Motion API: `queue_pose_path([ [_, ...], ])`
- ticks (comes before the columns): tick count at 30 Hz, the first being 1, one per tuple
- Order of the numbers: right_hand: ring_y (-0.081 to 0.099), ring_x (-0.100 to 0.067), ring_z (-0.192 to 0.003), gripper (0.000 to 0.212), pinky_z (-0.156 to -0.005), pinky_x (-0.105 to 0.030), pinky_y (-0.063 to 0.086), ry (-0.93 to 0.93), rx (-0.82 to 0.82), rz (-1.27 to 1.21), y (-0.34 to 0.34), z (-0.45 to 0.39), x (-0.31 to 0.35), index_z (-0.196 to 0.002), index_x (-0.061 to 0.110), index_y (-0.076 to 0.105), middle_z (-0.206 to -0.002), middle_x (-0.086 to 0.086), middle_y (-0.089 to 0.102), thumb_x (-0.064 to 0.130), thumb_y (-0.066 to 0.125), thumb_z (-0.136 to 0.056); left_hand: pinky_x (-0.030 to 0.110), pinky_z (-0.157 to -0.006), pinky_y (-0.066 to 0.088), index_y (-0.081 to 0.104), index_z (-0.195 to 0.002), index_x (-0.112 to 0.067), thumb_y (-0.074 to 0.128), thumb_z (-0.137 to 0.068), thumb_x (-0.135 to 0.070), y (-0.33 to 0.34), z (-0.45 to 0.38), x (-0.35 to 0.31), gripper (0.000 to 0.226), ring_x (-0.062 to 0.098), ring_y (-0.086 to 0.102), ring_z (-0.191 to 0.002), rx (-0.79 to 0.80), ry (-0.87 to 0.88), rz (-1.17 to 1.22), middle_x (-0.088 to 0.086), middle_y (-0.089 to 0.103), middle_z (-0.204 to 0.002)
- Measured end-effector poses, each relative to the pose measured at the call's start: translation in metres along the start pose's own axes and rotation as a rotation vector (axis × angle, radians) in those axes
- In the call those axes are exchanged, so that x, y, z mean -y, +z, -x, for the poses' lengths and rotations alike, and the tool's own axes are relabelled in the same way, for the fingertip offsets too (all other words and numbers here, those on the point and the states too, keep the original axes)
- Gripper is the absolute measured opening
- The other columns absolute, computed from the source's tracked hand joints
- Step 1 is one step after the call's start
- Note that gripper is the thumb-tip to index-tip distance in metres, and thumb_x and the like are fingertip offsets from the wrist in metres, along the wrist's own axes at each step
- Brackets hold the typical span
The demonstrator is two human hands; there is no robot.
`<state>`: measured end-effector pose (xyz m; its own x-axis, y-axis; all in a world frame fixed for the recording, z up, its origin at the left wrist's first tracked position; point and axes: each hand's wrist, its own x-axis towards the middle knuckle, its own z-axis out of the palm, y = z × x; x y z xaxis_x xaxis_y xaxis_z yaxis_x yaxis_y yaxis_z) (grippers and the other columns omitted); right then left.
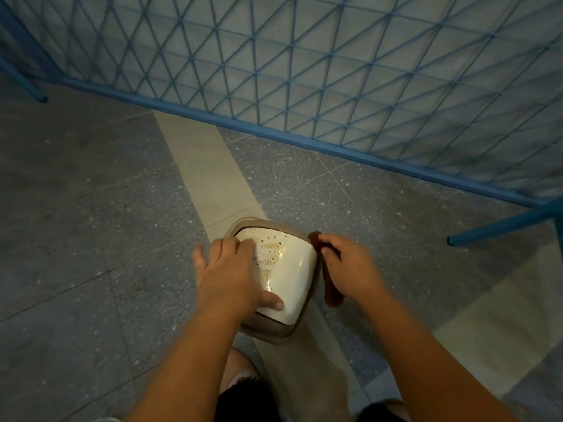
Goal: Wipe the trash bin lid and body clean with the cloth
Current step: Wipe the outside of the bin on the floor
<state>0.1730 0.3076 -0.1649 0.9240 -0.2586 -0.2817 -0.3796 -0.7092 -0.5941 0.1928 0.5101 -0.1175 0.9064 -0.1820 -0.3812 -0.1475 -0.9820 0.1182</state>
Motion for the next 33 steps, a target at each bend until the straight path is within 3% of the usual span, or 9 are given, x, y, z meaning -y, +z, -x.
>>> queue_pose_path([
  [3,0.055,-0.019,-0.113,0.031,-0.097,-0.028,0.039,-0.010,0.004,-0.010,0.000,0.018,-0.006,-0.124,0.023,0.059,-0.127,-0.001,0.059,0.020,0.049,-0.095,0.051,-0.114,0.000,0.038,-0.139,-0.032,0.067,-0.057,-0.074,0.001,0.020,-0.004,0.096,0.019,0.023,-0.140,0.039,-0.068,-0.007,-0.006,0.042,-0.143],
  [9,0.056,-0.018,-0.105,0.029,-0.086,-0.016,0.032,-0.088,-0.081,0.029,-0.021,0.031,-0.007,-0.117,0.018,0.065,-0.118,-0.004,0.063,0.013,0.050,-0.093,0.055,-0.113,-0.010,0.021,-0.149,-0.036,0.065,-0.075,-0.059,0.000,0.025,-0.011,0.089,0.016,0.008,-0.147,0.133,0.046,0.005,-0.012,0.028,-0.155],
  [13,0.049,-0.017,-0.105,0.028,-0.086,-0.022,0.037,-0.295,-0.068,0.133,-0.020,0.031,0.008,-0.115,0.024,0.067,-0.116,0.002,0.062,0.016,0.054,-0.091,0.057,-0.112,-0.014,0.023,-0.147,-0.042,0.064,-0.082,-0.045,-0.004,0.010,-0.014,0.077,0.017,-0.004,-0.148,0.116,0.221,-0.014,-0.016,0.020,-0.158],
  [16,0.046,-0.018,-0.107,0.026,-0.087,-0.022,0.037,-0.298,-0.121,0.140,-0.014,0.035,0.004,-0.111,0.025,0.069,-0.118,0.004,0.060,0.017,0.057,-0.089,0.055,-0.113,-0.013,0.022,-0.146,-0.045,0.067,-0.079,-0.046,-0.002,0.001,-0.011,0.081,0.017,-0.007,-0.148,0.072,0.229,0.035,-0.017,0.016,-0.159],
  [19,0.041,-0.013,-0.109,0.027,-0.088,-0.018,0.031,-0.221,-0.160,0.084,-0.011,0.039,0.000,-0.115,0.024,0.067,-0.119,0.005,0.056,0.018,0.055,-0.091,0.049,-0.114,0.000,0.023,-0.147,-0.040,0.068,-0.070,-0.061,0.007,0.006,-0.002,0.092,0.020,0.010,-0.147,-0.017,0.042,0.114,-0.009,0.024,-0.156],
  [22,0.045,-0.012,-0.106,0.029,-0.086,-0.018,0.031,-0.091,-0.184,-0.020,-0.005,0.043,-0.001,-0.119,0.024,0.064,-0.111,0.005,0.052,0.021,0.053,-0.093,0.045,-0.107,0.021,0.045,-0.131,-0.035,0.069,-0.070,-0.063,0.015,0.016,0.000,0.072,0.021,0.045,-0.127,-0.077,-0.212,0.267,-0.005,0.056,-0.131],
  [24,0.047,-0.013,-0.102,0.029,-0.085,-0.019,0.033,-0.045,-0.214,-0.037,-0.001,0.048,0.000,-0.120,0.025,0.063,-0.105,0.007,0.048,0.022,0.054,-0.092,0.042,-0.104,0.027,0.054,-0.123,-0.033,0.072,-0.073,-0.054,0.019,0.018,-0.001,0.057,0.019,0.057,-0.112,-0.050,-0.307,0.486,-0.008,0.065,-0.117],
  [30,0.051,-0.014,-0.099,0.030,-0.084,-0.021,0.041,-0.165,-0.200,0.046,0.007,0.076,0.001,-0.119,0.021,0.064,-0.106,0.004,0.054,0.018,0.059,-0.089,0.045,-0.100,0.046,0.058,-0.131,-0.028,0.077,-0.076,-0.024,0.035,0.003,0.009,0.058,0.020,0.059,-0.106,-0.062,-0.375,1.025,0.000,0.065,-0.122],
  [33,0.054,-0.024,-0.097,0.032,-0.073,-0.033,0.053,-0.270,-0.194,0.192,0.016,0.083,0.000,-0.115,0.019,0.066,-0.110,-0.004,0.061,0.014,0.067,-0.083,0.033,-0.090,0.047,0.051,-0.136,-0.028,0.081,-0.071,-0.026,0.032,0.003,0.010,0.072,0.013,0.055,-0.101,-0.009,-0.275,1.034,-0.010,0.061,-0.114],
])
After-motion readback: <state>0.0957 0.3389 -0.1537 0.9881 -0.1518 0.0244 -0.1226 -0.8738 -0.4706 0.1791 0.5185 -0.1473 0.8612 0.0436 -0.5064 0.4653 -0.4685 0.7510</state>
